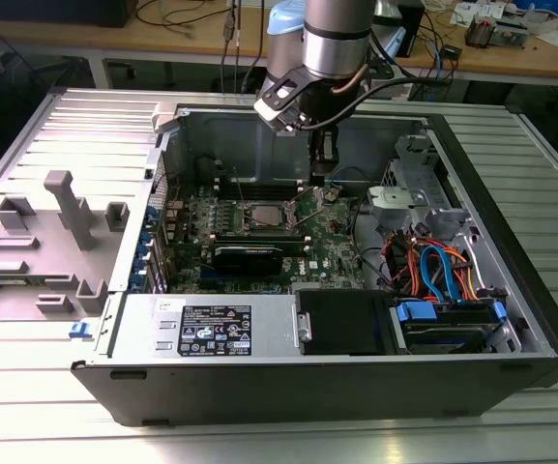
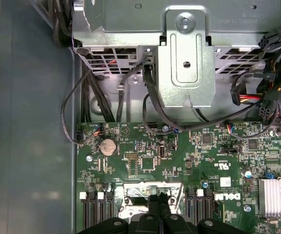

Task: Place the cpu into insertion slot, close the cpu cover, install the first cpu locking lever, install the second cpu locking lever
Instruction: 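Close the cpu cover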

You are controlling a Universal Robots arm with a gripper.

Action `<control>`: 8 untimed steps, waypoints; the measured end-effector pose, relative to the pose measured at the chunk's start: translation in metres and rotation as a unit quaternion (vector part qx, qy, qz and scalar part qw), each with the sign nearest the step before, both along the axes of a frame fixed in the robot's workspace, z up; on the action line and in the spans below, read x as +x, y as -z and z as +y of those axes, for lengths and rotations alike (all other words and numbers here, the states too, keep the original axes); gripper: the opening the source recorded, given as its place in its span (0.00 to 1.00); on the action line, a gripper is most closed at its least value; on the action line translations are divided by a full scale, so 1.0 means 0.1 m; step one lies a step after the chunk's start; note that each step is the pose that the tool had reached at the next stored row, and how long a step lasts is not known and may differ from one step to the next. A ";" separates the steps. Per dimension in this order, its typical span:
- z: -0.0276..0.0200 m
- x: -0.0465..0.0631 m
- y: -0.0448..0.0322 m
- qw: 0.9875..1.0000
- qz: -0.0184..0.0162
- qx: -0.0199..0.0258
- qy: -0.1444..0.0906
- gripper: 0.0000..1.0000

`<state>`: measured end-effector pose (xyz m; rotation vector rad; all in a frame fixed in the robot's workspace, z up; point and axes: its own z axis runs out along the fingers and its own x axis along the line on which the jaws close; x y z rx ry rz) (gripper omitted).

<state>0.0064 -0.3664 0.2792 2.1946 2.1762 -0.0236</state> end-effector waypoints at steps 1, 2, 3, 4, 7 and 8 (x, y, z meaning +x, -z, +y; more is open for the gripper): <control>0.000 0.00 0.000 1.000 0.000 0.000 0.000 0.11; 0.000 0.01 0.000 1.000 0.000 0.000 0.000 0.11; 0.000 0.01 0.000 1.000 0.000 0.000 0.000 0.11; 0.000 0.01 0.000 1.000 0.000 0.000 0.000 0.11; 0.000 0.02 0.000 1.000 0.000 0.000 0.000 0.11; 0.000 0.02 0.000 1.000 0.000 0.000 0.000 0.11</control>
